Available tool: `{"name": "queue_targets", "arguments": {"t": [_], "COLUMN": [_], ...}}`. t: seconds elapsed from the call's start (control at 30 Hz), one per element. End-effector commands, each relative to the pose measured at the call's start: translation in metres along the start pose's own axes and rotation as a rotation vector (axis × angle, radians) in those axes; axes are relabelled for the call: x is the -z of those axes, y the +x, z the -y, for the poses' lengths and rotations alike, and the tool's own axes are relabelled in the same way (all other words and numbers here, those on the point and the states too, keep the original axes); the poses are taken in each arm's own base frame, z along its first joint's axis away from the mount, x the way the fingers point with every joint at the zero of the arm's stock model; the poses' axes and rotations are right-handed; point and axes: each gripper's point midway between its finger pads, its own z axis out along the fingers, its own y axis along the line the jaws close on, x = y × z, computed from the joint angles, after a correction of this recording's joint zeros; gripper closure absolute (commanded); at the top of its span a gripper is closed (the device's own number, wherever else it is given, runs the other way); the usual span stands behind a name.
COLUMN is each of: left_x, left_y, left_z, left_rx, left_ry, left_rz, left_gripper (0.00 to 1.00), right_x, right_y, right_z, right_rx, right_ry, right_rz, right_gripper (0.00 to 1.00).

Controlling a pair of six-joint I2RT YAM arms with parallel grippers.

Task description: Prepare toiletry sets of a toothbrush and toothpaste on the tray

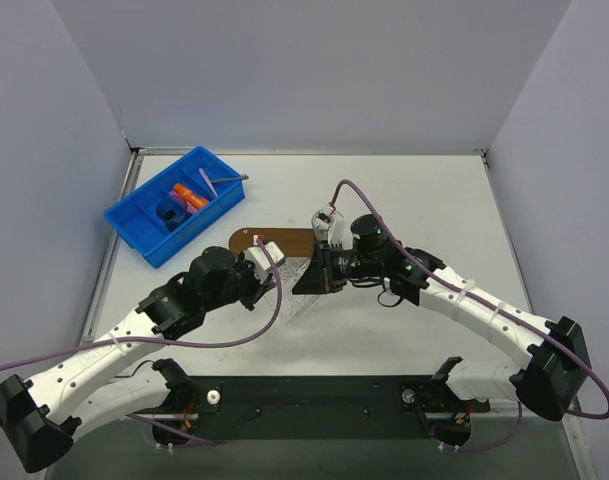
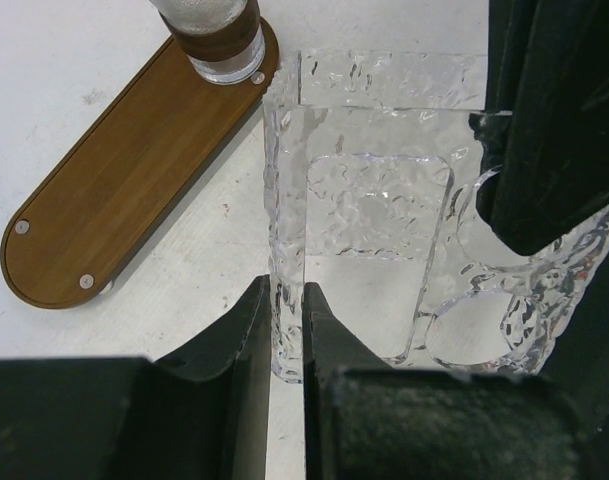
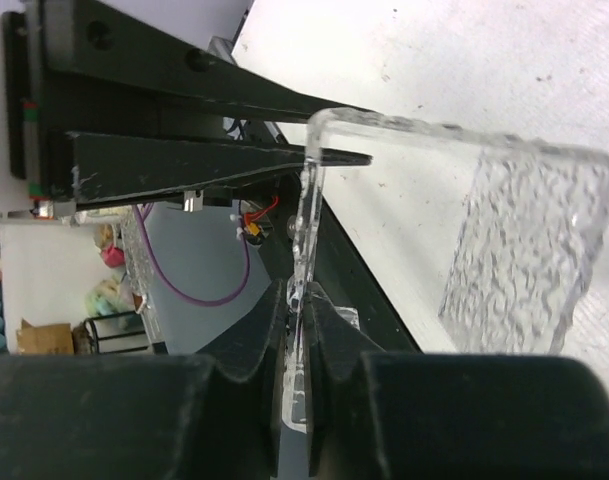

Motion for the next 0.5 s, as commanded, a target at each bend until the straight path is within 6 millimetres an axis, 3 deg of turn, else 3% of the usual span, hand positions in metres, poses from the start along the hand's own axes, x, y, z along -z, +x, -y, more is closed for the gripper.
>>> {"name": "queue_targets", "arguments": {"t": [0.0,0.07,0.1,0.13,0.17,0.23,0.27,0.37,0.47], "left_x": [0.002,0.004,0.005,0.006,0.007,0.011,0.012,0.019,0.026], "left_y": [-0.021,-0.022,-0.024,-0.023,-0.025,-0.026,-0.027,-0.034,-0.047], "left_z": [-0.006,-0.007,-0.01,-0.011,-0.011,-0.017,-0.017,-0.023,-0.022], "left_rx": [-0.007,0.003,0.01,0.015,0.02,0.035,0.042,0.075,0.119], "left_ry": [-0.038,-0.049,-0.064,-0.071,-0.071,-0.11,-0.114,-0.146,-0.142], "left_rz": [0.065,0.061,0.065,0.061,0.068,0.072,0.075,0.096,0.15], "left_gripper": [1.0,0.97,0.91,0.84,0.69,0.59,0.47,0.35,0.29], "right_x": [-0.003,-0.003,-0.003,-0.002,-0.002,0.001,0.002,0.006,0.009], "right_y": [-0.008,-0.009,-0.01,-0.011,-0.014,-0.016,-0.02,-0.025,-0.03], "right_z": [-0.009,-0.005,-0.002,0.0,-0.001,0.003,0.003,0.004,0.006], "right_rx": [0.023,0.02,0.016,0.016,0.017,0.012,0.012,0.02,0.024], "right_ry": [-0.038,-0.025,-0.021,-0.02,-0.026,-0.021,-0.021,-0.015,-0.01], "right_rz": [0.039,0.058,0.073,0.083,0.104,0.129,0.152,0.185,0.214], "right_gripper": [1.0,1.0,1.0,1.0,1.0,1.0,1.0,1.0,1.0]}}
